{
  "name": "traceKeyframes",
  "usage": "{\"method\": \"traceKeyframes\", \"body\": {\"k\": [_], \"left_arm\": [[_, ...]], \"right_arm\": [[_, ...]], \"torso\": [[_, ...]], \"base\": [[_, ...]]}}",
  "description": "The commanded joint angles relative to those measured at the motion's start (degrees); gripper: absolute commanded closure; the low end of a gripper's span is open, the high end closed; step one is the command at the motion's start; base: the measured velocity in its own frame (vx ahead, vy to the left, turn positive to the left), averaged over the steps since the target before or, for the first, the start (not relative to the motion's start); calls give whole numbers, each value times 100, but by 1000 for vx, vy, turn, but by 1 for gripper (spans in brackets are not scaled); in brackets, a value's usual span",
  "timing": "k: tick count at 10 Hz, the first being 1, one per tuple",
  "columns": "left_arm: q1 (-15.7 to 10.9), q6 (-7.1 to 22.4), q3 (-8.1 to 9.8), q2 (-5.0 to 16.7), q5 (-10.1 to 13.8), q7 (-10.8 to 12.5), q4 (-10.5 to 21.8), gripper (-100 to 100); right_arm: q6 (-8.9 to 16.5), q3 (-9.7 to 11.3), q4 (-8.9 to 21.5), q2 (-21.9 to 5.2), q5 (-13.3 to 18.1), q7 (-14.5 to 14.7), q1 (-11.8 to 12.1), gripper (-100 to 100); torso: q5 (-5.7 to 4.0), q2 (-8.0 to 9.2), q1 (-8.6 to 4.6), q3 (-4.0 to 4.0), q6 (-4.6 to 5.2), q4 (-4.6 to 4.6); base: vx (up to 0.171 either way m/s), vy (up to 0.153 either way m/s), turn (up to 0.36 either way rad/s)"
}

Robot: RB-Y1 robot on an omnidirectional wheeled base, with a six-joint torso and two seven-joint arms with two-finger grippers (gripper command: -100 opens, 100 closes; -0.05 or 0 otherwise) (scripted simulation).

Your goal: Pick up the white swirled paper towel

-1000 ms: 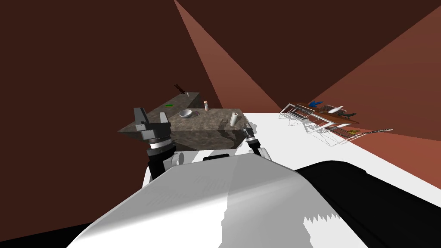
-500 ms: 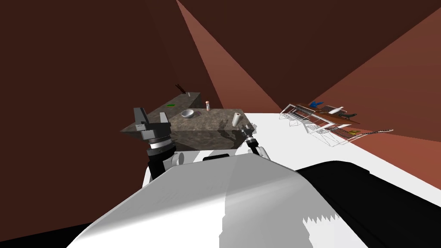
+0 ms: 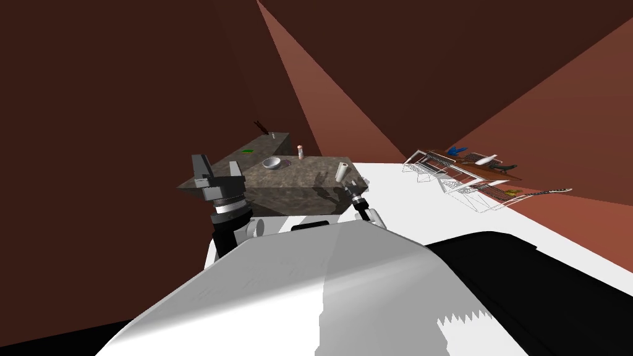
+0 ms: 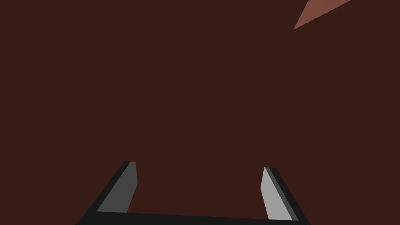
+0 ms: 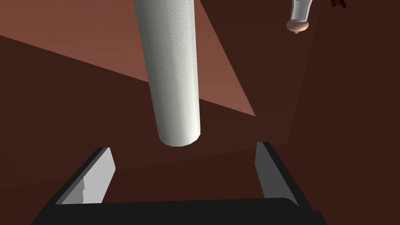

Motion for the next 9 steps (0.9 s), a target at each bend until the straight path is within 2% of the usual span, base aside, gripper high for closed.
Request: {"method": "traceKeyframes", "body": {"k": [1,4,6,7,8,9], "left_arm": [[0,0,0,0,0,0,0,0],[0,0,0,0,0,0,0,0],[1,0,0,0,0,0,0,0],[2,0,1,1,0,0,-1,0],[1,0,1,1,0,0,-1,0],[0,0,0,0,0,0,0,0]], "right_arm": [[72,13,187,-66,36,185,-114,-100],[220,26,501,-274,110,498,-343,-100],[297,0,624,-407,146,635,-498,-100],[243,-2,620,-349,136,619,-451,-100],[246,-5,626,-356,137,633,-460,0],[130,47,912,-471,-32,748,-747,-100]], "torso": [[0,0,0,0,0,0],[-1,-17,-5,-10,-1,-3],[-3,-48,-12,-27,-1,-10],[-4,-68,-20,-38,-1,-14],[-4,-38,-16,-24,1,-11],[-3,-10,-11,-7,1,-4]], "base": [[38,20,25],[74,9,35],[192,-16,48],[100,-19,15],[17,-3,0],[-42,21,-34]]}}
